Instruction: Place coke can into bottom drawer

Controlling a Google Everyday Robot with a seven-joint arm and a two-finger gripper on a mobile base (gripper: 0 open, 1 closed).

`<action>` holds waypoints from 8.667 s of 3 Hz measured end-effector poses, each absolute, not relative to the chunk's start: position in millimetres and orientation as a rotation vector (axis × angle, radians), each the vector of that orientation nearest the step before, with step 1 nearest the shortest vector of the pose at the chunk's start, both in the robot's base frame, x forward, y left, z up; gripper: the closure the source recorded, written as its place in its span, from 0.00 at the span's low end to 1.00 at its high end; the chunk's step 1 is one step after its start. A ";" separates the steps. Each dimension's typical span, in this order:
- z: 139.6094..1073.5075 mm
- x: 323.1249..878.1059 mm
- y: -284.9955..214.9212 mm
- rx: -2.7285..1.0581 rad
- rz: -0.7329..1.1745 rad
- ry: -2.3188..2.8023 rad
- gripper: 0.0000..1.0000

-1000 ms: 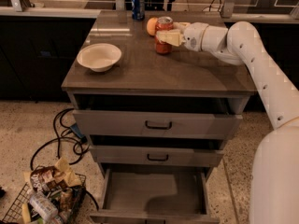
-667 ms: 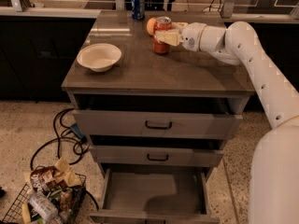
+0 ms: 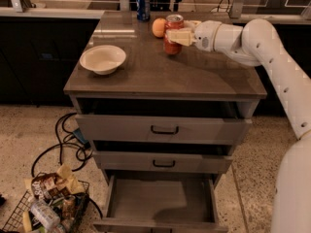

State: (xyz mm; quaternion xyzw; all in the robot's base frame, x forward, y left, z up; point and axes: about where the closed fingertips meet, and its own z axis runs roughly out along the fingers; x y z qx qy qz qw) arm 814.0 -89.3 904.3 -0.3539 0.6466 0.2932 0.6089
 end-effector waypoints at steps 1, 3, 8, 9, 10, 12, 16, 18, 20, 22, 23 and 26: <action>931.7 785.9 -109.7 -0.809 0.638 1.478 1.00; 982.0 704.0 -162.5 -0.763 0.551 1.447 1.00; 872.3 493.3 -202.5 -0.863 0.577 1.487 1.00; 860.9 489.1 -201.4 -0.861 0.577 1.497 1.00; 822.6 476.9 -202.7 -0.878 0.601 1.532 1.00; 695.8 431.0 -239.3 -0.931 0.763 1.528 1.00; 543.6 445.3 -188.4 -1.037 0.963 1.427 1.00; 438.5 443.8 -127.4 -1.063 1.104 1.322 1.00; 409.1 454.2 -72.7 -1.057 1.096 1.278 1.00; 376.0 499.7 -36.1 -1.090 1.143 1.210 1.00; 353.6 514.2 -18.4 -1.100 1.175 1.175 1.00; 263.8 505.9 10.7 -1.088 1.218 1.300 1.00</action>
Offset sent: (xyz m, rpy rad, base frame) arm -0.1147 -0.0911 0.0866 -0.0224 -0.0942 -0.1246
